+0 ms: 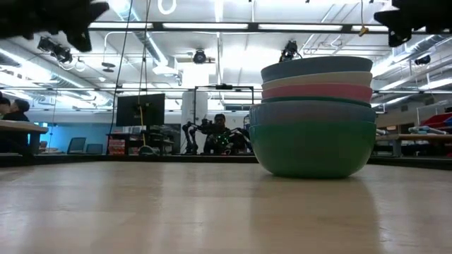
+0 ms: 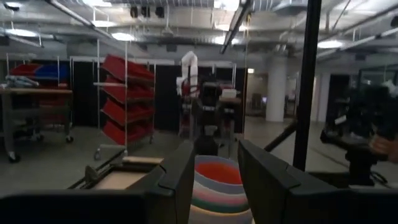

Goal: Nest bowls inside each other
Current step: Return to Home Position

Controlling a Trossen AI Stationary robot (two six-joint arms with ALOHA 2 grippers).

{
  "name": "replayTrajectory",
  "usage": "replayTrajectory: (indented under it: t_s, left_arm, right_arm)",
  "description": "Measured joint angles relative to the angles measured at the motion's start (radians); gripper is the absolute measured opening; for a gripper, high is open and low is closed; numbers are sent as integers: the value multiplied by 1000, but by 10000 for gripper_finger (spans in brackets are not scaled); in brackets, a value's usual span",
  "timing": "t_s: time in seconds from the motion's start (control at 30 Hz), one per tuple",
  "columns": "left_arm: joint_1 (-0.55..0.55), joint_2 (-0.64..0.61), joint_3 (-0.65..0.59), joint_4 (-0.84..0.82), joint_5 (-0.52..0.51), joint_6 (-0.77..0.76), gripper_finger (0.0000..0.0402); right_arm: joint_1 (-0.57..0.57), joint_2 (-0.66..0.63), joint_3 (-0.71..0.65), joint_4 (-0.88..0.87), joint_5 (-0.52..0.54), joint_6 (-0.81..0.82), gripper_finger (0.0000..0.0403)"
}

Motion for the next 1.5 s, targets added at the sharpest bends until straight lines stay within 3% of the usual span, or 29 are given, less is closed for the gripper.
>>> replayTrajectory:
  t_s: [0.17, 0.57, 0.87, 1.5]
  left_arm:
    - [0, -9, -172, 217, -1, 2, 132]
    - [0, 0, -175, 145, -54, -24, 132]
    - [0, 1, -175, 91, -56, -26, 132]
    - [0, 1, -175, 96, -53, -24, 132]
  right_arm:
    - [0, 1, -89, 114, -7, 44, 176]
    - [3, -1, -388, 427, 4, 97, 176]
    - [3, 7, -388, 391, 105, 99, 176]
    - [3, 7, -389, 392, 104, 124, 176]
